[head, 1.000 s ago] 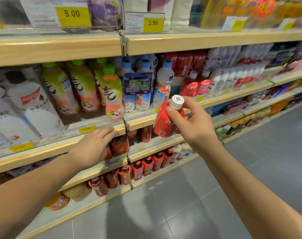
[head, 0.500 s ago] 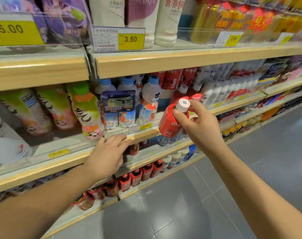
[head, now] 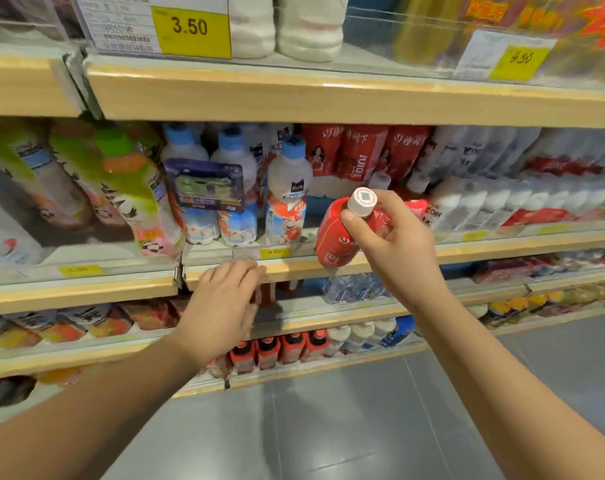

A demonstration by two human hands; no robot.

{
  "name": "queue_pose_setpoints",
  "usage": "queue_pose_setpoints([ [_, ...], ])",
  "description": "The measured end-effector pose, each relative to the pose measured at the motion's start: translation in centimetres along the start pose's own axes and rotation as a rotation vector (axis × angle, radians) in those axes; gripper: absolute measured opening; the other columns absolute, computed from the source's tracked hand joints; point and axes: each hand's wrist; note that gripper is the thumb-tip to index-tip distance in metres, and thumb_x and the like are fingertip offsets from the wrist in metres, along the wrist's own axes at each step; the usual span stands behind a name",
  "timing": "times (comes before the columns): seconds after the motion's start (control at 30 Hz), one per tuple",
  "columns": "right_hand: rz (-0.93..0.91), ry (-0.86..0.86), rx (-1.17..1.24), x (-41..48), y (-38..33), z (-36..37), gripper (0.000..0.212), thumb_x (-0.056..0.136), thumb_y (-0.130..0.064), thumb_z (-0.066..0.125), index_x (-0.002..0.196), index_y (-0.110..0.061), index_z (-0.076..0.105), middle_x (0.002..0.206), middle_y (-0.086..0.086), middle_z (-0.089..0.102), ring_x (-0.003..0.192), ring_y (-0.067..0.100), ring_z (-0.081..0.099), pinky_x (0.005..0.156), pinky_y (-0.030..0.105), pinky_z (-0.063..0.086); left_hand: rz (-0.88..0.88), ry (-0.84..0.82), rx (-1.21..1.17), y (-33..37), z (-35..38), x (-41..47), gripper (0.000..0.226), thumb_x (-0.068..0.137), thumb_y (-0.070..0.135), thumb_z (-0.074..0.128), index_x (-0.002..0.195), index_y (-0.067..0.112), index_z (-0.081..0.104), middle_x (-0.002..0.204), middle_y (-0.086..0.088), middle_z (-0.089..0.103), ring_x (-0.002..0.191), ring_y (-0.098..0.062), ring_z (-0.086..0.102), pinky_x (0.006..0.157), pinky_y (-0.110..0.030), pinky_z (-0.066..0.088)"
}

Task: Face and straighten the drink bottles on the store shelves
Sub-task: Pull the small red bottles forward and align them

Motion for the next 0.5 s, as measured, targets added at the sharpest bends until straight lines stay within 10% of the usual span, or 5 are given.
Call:
queue_pose_setpoints([
  [0.5, 0.003, -0.06, -0.001, 4.3, 0.8, -0.2, 0.03, 0.097, -0.047, 0.064, 0.103, -0.018, 0.058, 0.091, 0.011, 0.067, 0.063, 0.014, 0.048, 0.058, 0.04, 0.046, -0.172, 0.12, -0.048, 1.2, 1.1, 0.6, 0.049, 0.078, 0.011, 0.057, 0.125, 0.024, 0.059, 0.115, 0.007, 0.056, 0.108, -0.021, 0.05, 0.089, -0.038, 0.044],
])
Point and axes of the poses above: each hand's wrist, its own x-axis towards the middle knuckle, its own z-axis out of the palm, y = z × x
